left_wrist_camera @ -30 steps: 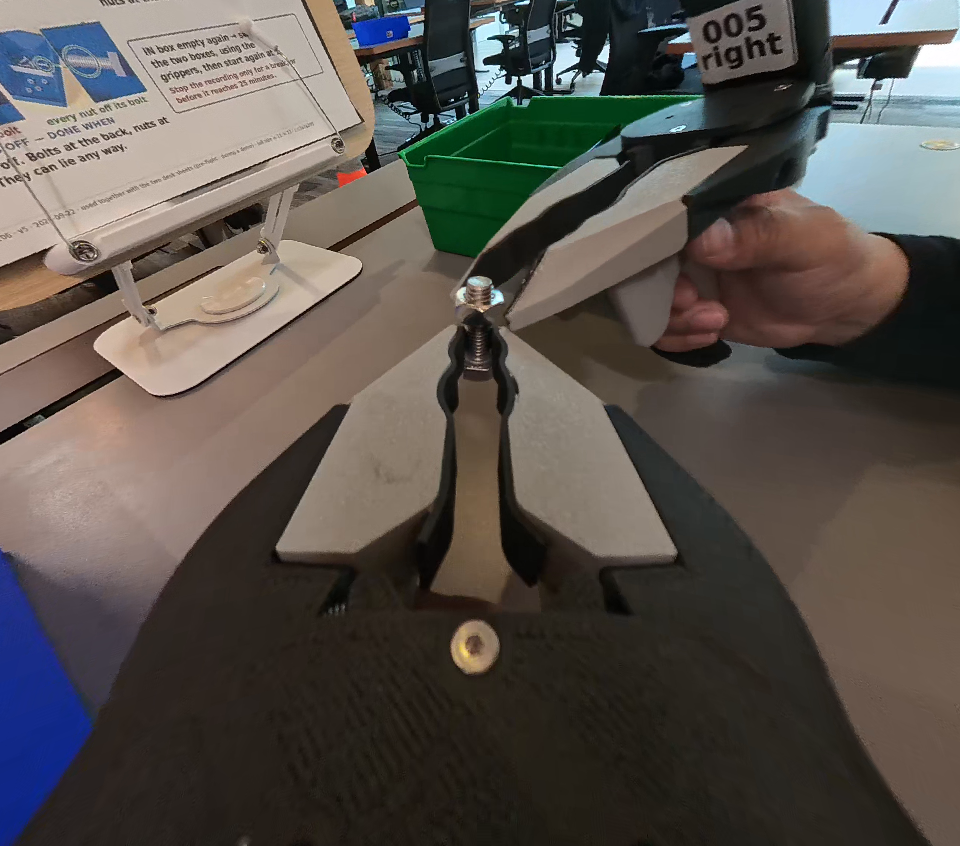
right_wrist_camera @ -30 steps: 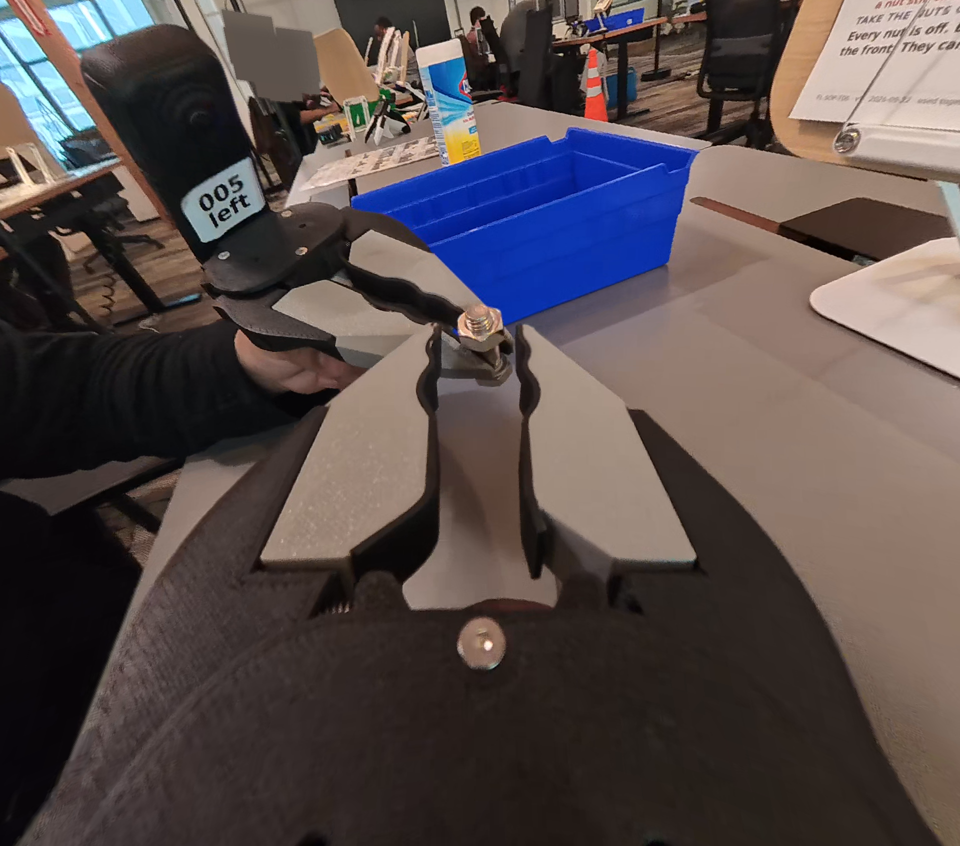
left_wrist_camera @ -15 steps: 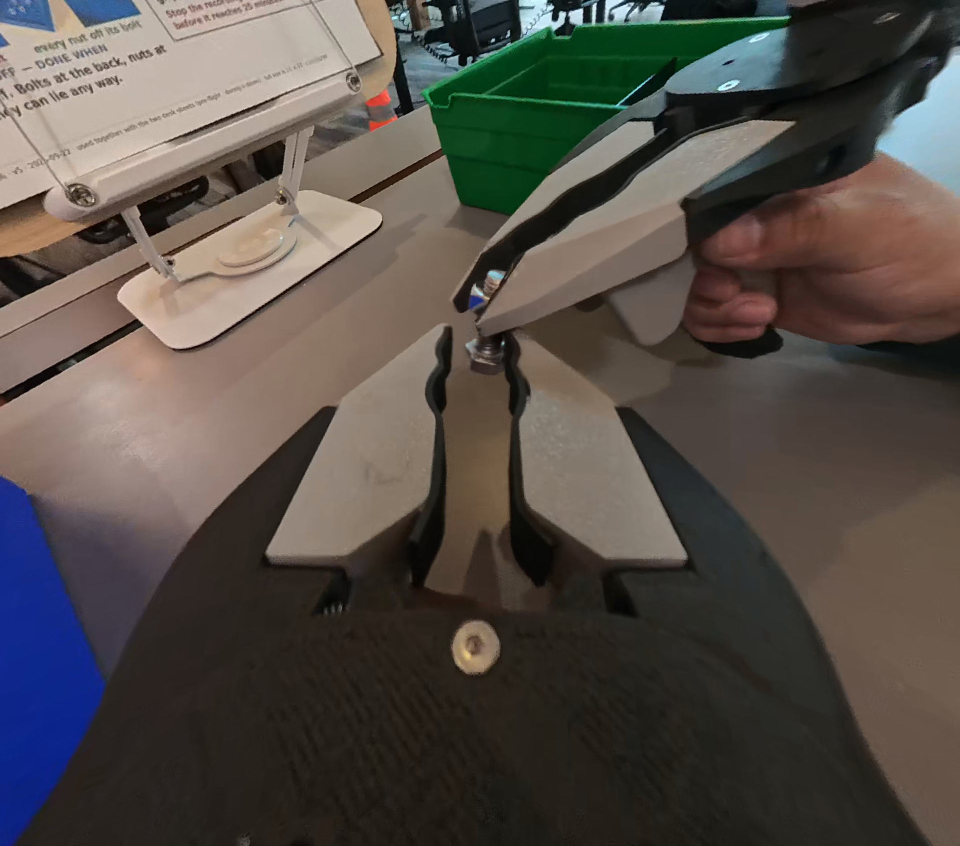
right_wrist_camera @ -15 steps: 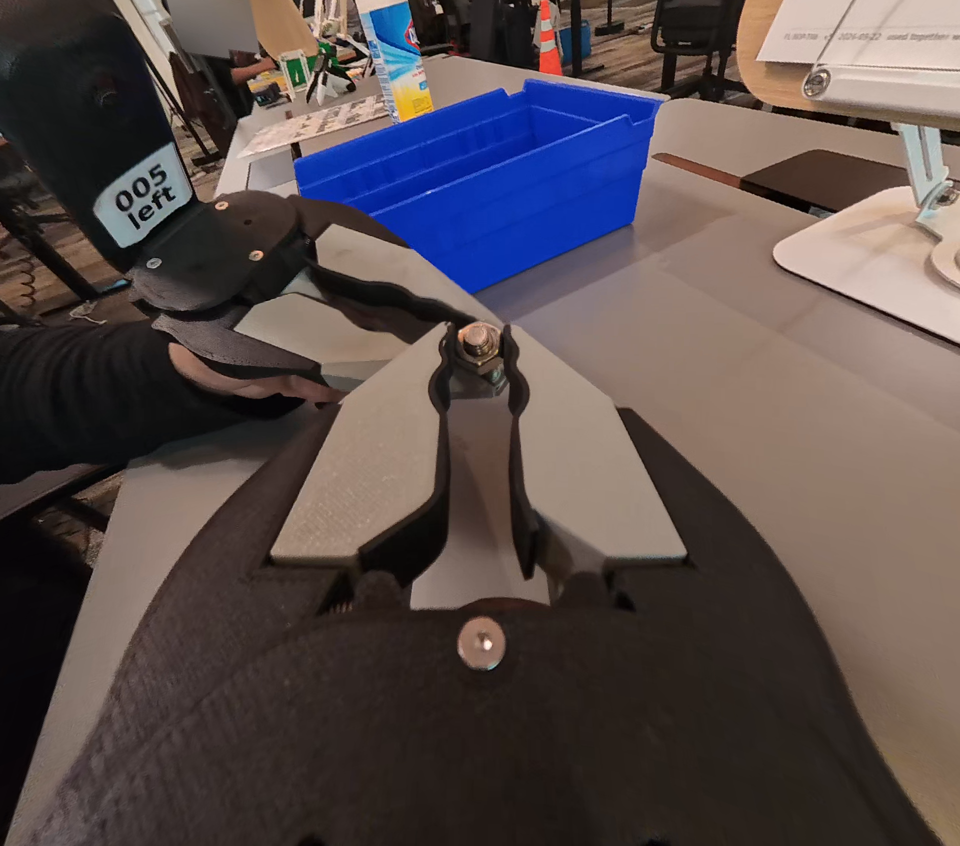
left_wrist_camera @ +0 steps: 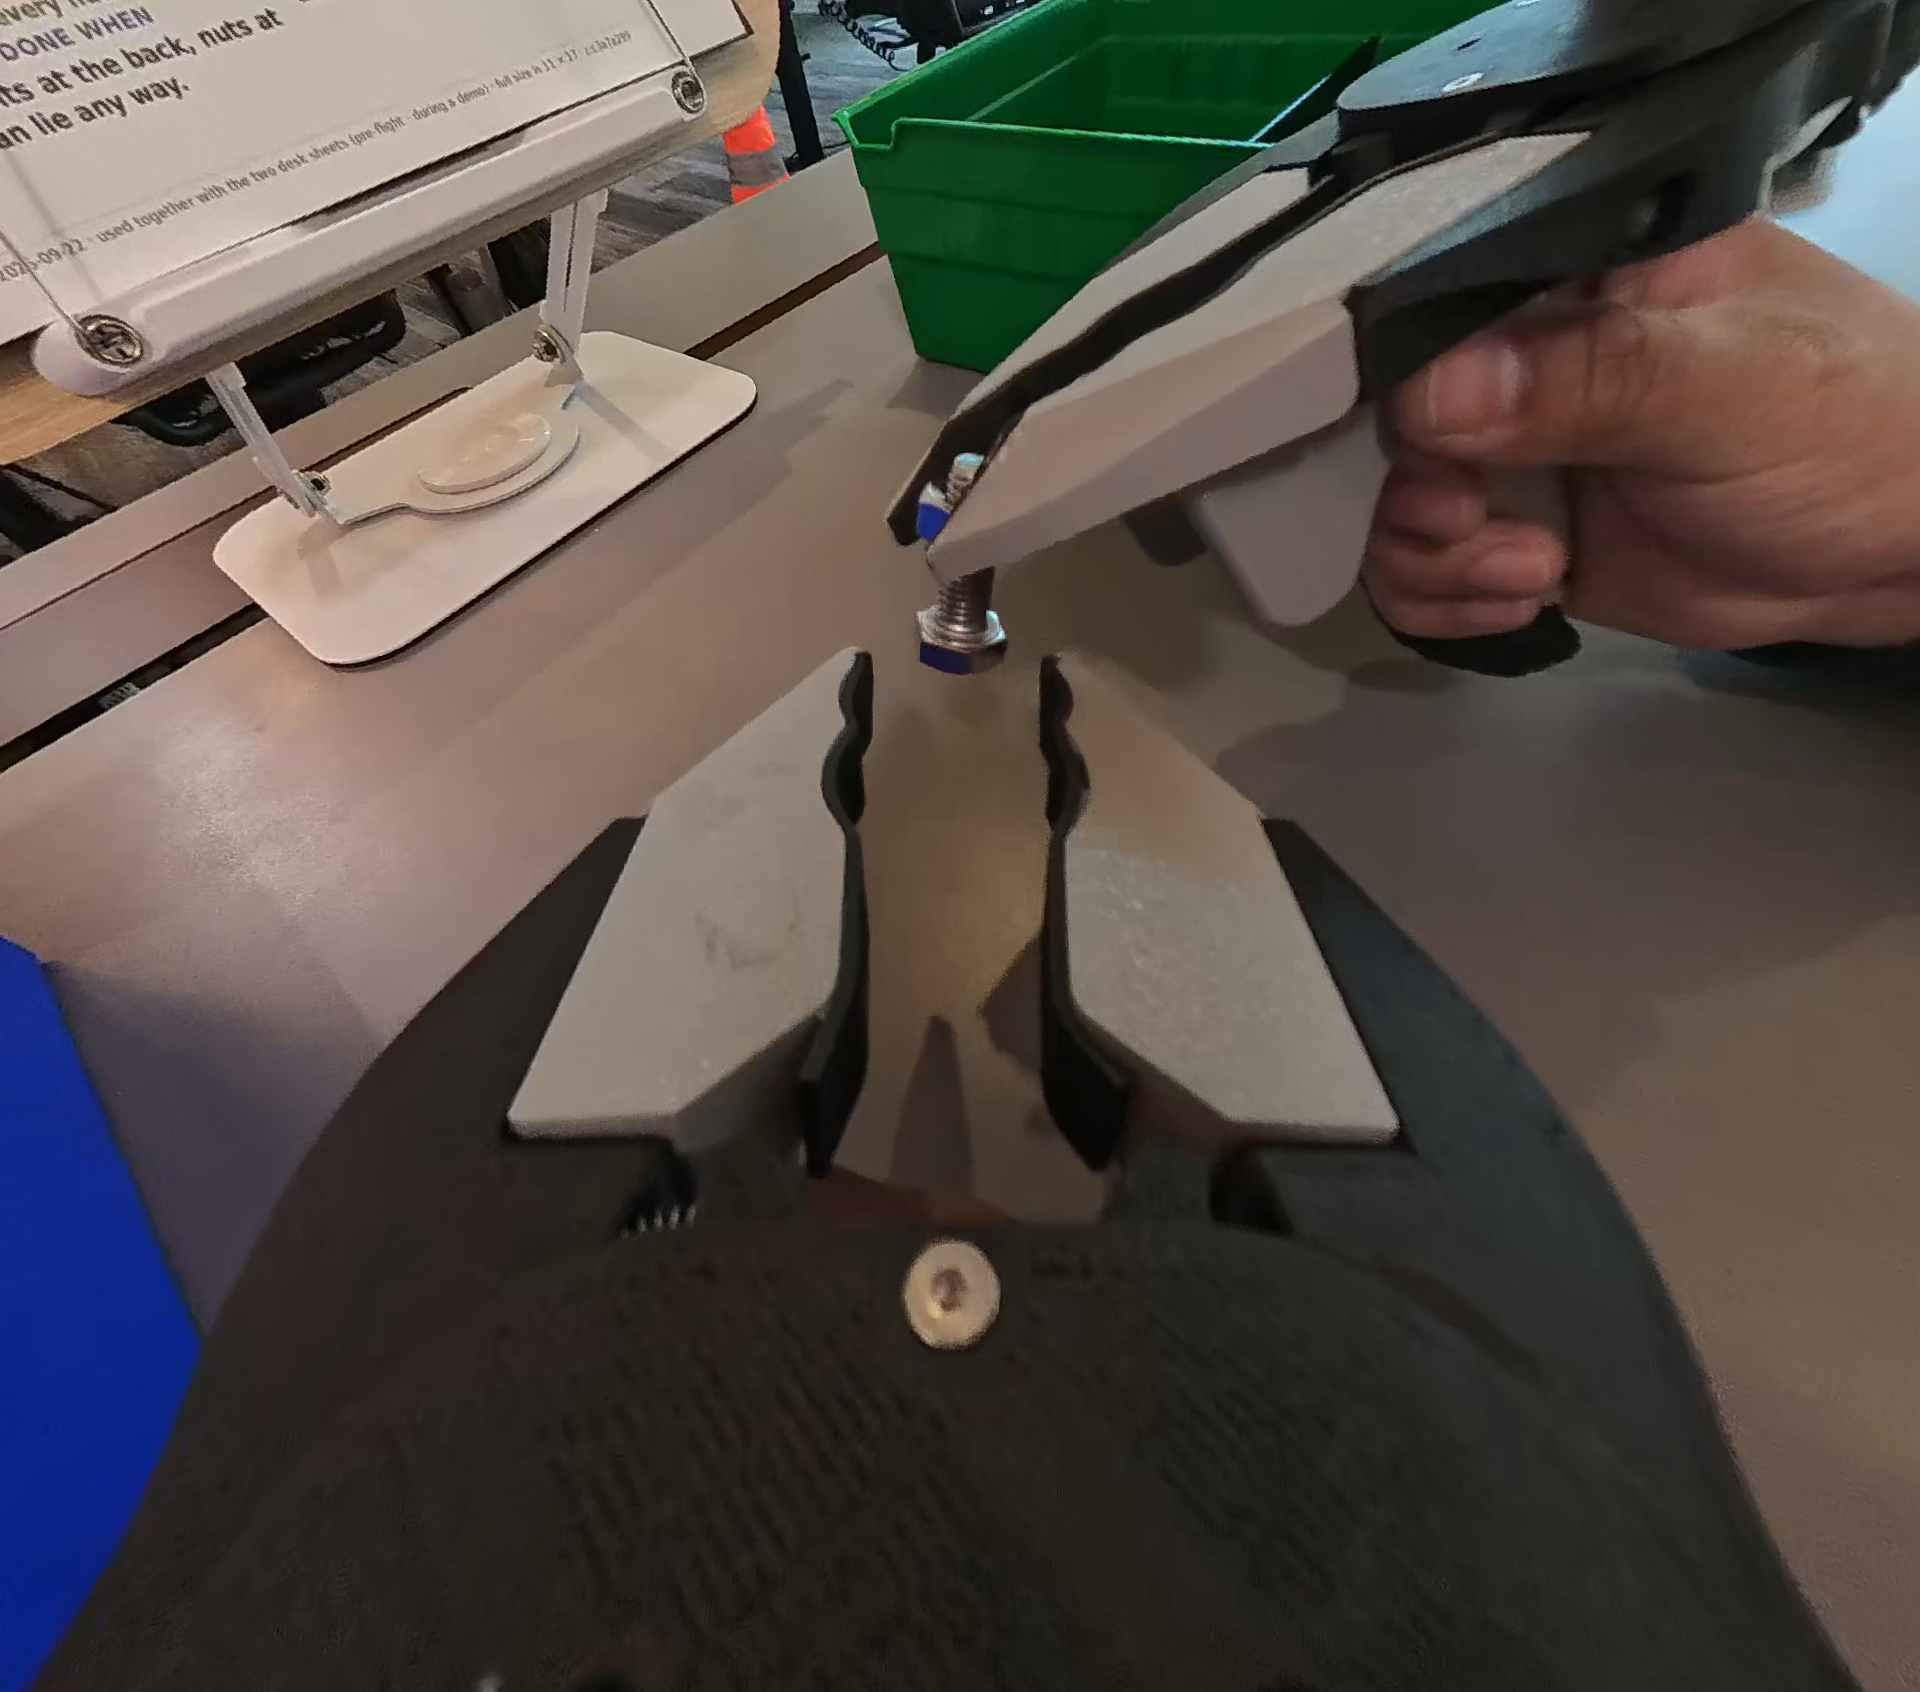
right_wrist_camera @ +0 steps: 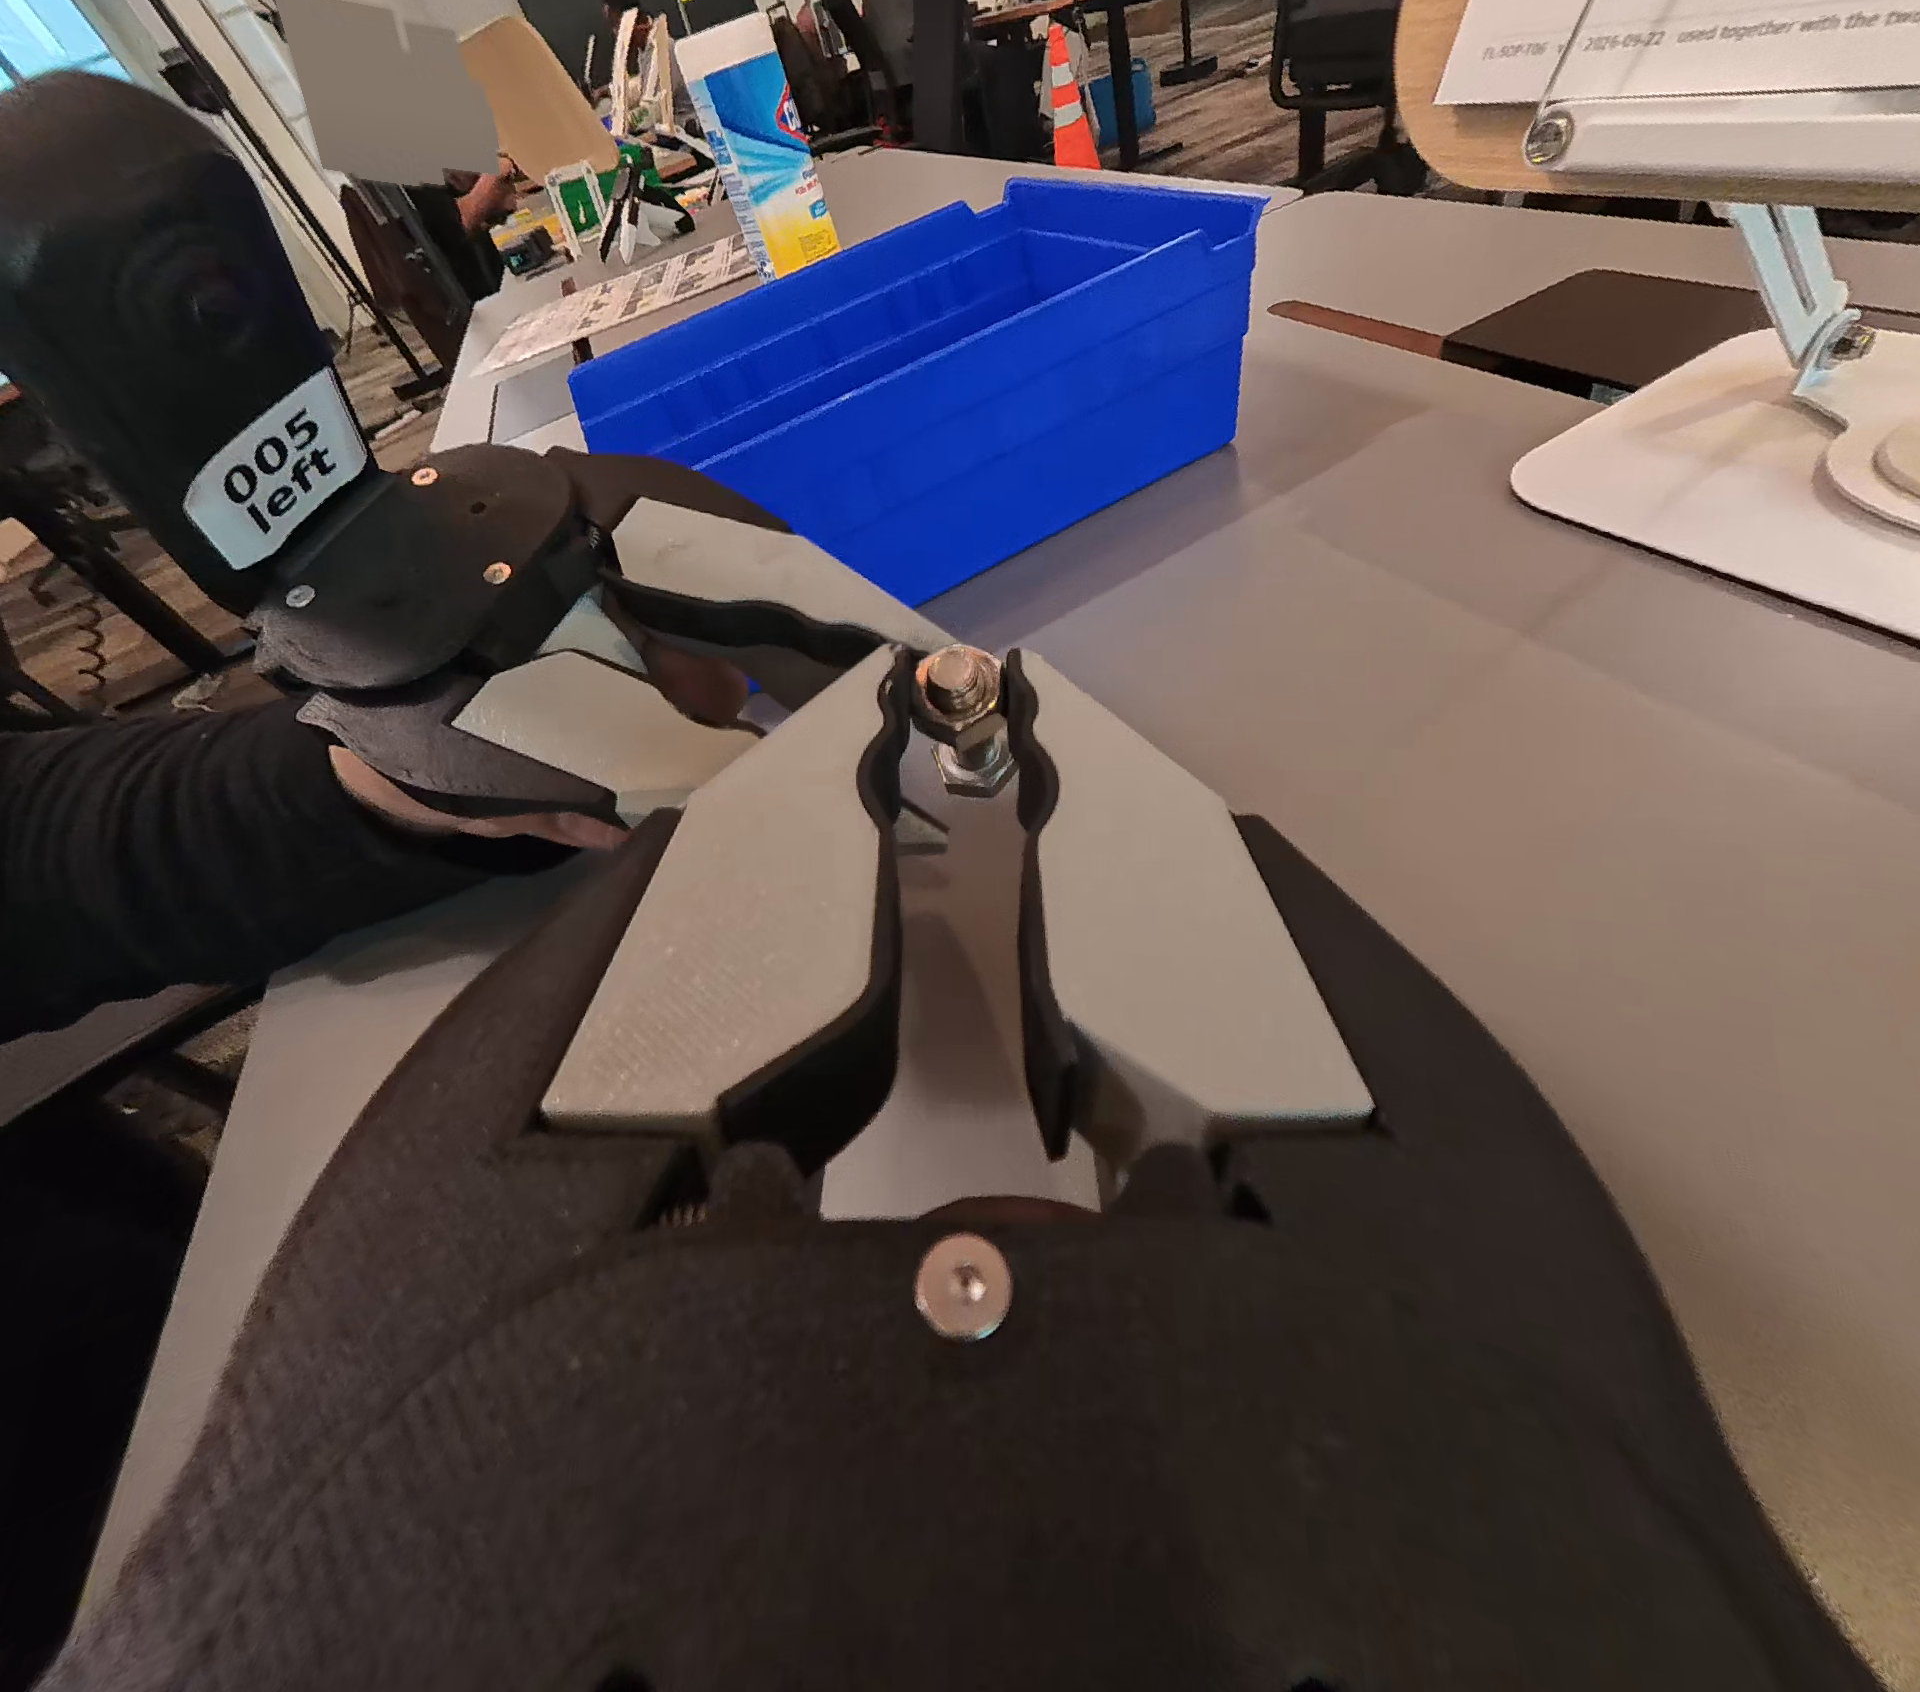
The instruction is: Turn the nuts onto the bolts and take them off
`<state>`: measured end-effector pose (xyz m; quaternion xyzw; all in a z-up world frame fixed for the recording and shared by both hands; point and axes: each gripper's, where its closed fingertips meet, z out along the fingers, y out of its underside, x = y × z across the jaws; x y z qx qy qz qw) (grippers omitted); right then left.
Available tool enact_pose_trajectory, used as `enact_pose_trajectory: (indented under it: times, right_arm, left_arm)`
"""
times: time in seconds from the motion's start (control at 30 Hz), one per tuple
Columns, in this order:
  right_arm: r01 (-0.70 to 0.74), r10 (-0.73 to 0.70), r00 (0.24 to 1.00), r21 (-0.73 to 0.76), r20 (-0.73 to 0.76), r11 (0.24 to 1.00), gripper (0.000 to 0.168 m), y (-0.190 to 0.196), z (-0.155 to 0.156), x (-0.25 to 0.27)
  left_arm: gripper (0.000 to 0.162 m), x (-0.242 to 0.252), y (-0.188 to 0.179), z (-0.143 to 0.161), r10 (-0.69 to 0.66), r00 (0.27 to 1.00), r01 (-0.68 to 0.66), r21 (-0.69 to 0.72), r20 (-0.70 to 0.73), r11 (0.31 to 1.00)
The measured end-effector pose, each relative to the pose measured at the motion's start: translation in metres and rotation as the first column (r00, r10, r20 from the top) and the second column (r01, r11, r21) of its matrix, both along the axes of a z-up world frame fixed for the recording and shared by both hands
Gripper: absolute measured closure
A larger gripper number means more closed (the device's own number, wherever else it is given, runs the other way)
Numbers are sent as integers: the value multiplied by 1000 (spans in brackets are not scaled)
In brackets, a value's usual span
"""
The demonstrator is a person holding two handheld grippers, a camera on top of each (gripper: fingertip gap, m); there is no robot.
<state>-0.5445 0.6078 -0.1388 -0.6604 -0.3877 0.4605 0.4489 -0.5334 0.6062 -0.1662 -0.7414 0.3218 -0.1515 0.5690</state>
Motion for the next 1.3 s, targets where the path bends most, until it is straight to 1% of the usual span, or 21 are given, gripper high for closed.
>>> enact_pose_trajectory:
  times: [0.27,0.47,0.53,0.6,0.7,0.8,1.0,1.1,1.2,1.3]
  right_arm:
    - [-20,20,999,1,-34,1000,153,-5,7,-1]
    - [-64,65,997,16,-41,998,153,-15,10,-7]
    - [-73,74,996,14,-45,997,153,-18,10,-8]
    - [-81,82,995,7,-50,997,153,-20,11,-9]
    - [-81,81,996,14,-36,997,153,-21,9,-11]
    - [-106,107,993,15,-40,994,153,-26,10,-13]
    - [-121,122,992,32,-38,992,153,-28,12,-12]
    - [-102,103,994,29,-32,994,153,-26,11,-12]
    - [-40,40,999,18,-19,999,154,-18,9,-10]
    - [-7,6,999,-22,-43,1000,154,-14,10,-10]
  left_arm:
    - [129,4,-1,-9,-19,1000,19,-35,-15,999]
    - [129,8,-4,-5,-46,997,50,-66,56,997]
    - [132,6,-3,-4,-35,997,39,-61,62,997]
    - [138,6,-3,-2,-38,997,42,-54,73,998]
    - [140,7,-4,-1,-42,996,45,-49,73,998]
    - [147,9,-6,-1,-57,996,60,-41,72,997]
    - [148,10,-8,1,-73,995,76,-28,71,997]
    - [148,9,-6,-1,-62,997,64,-29,56,998]
    - [145,8,-4,-5,-43,999,43,-17,18,999]
    - [145,9,-3,-5,-32,999,32,5,-5,999]
